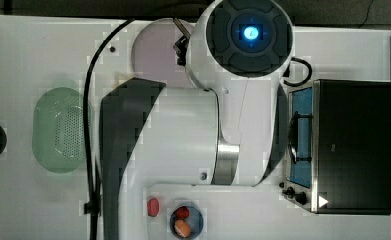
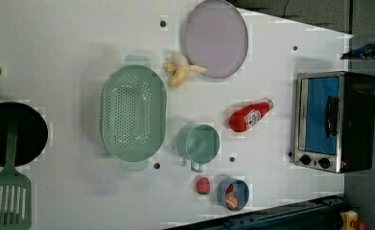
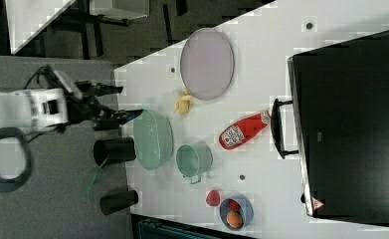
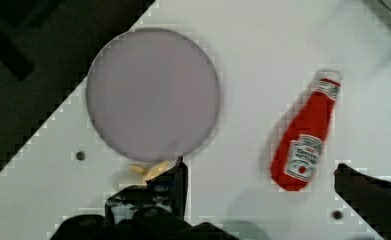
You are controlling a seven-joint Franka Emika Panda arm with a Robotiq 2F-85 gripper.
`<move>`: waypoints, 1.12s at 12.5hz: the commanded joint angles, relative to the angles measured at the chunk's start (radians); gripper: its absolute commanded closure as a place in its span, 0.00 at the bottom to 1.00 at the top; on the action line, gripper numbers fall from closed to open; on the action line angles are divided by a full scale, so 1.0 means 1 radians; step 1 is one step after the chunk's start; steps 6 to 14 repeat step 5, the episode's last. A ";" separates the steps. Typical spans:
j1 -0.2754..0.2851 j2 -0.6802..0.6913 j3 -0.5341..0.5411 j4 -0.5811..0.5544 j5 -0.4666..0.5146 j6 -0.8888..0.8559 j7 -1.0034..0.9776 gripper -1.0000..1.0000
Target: Pick Ketchup from oven and place it on table.
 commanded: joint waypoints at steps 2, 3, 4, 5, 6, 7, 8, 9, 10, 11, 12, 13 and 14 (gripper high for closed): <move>-0.016 0.010 0.007 0.095 0.004 -0.166 0.004 0.00; -0.017 0.009 0.004 0.116 0.004 -0.212 0.004 0.00; -0.017 0.009 -0.002 0.136 0.004 -0.257 0.004 0.00; -0.018 0.009 -0.007 0.154 0.004 -0.290 0.004 0.00; -0.018 0.009 -0.007 0.154 0.004 -0.290 0.004 0.00; -0.018 0.009 -0.007 0.154 0.004 -0.290 0.004 0.00; -0.018 0.009 -0.007 0.154 0.004 -0.290 0.004 0.00; -0.018 0.009 -0.007 0.154 0.004 -0.290 0.004 0.00; -0.018 0.009 -0.007 0.154 0.004 -0.290 0.004 0.00; -0.018 0.009 -0.007 0.154 0.004 -0.290 0.004 0.00; -0.018 0.009 -0.007 0.154 0.004 -0.290 0.004 0.00; -0.018 0.009 -0.007 0.154 0.004 -0.290 0.004 0.00; -0.018 0.009 -0.007 0.154 0.004 -0.290 0.004 0.00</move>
